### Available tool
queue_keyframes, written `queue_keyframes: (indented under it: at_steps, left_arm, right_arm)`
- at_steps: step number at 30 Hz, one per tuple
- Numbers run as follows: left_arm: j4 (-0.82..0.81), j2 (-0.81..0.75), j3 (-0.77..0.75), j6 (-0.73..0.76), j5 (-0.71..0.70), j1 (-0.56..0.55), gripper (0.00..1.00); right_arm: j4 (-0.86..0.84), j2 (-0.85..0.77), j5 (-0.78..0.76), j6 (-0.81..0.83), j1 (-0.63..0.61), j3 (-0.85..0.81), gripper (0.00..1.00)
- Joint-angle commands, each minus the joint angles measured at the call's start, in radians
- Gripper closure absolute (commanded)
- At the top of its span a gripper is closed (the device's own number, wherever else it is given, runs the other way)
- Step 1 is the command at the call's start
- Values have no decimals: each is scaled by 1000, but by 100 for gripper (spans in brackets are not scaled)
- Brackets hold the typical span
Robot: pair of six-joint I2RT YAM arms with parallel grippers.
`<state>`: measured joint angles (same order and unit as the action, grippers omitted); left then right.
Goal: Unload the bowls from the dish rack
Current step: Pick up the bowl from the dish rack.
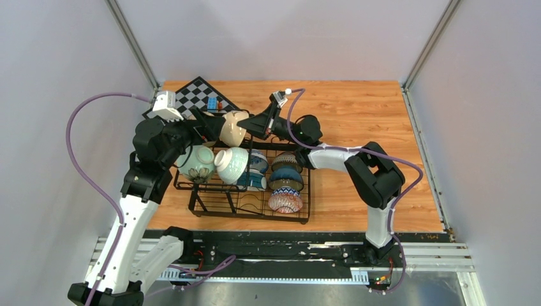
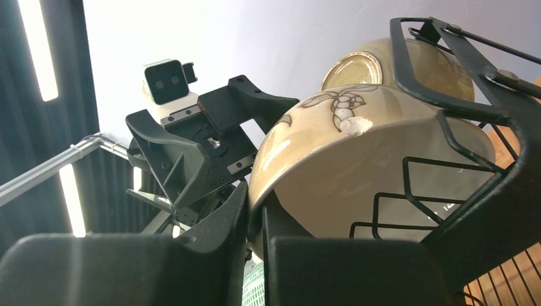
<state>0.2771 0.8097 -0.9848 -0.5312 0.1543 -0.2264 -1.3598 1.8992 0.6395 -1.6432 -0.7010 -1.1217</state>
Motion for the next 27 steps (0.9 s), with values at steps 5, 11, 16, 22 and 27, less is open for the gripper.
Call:
queue_keyframes:
  at_steps: [5, 11, 16, 22, 27]
  left_arm:
    - [-8, -6, -24, 5, 10, -7, 4]
    - [-10, -10, -31, -2, 8, -7, 4]
    - [-11, -14, -33, -6, 8, -7, 4]
    - [-6, -21, -37, -9, 6, -7, 4]
    - [4, -29, -57, -11, -2, -7, 4]
  right_arm:
    - [-183, 38, 5, -62, -12, -57, 100]
    - [-198, 36, -1, -73, -12, -75, 100]
    - [-217, 32, -9, -87, -12, -78, 100]
    - [-229, 17, -12, -90, -9, -80, 100]
    - [-234, -1, -7, -88, -9, -86, 100]
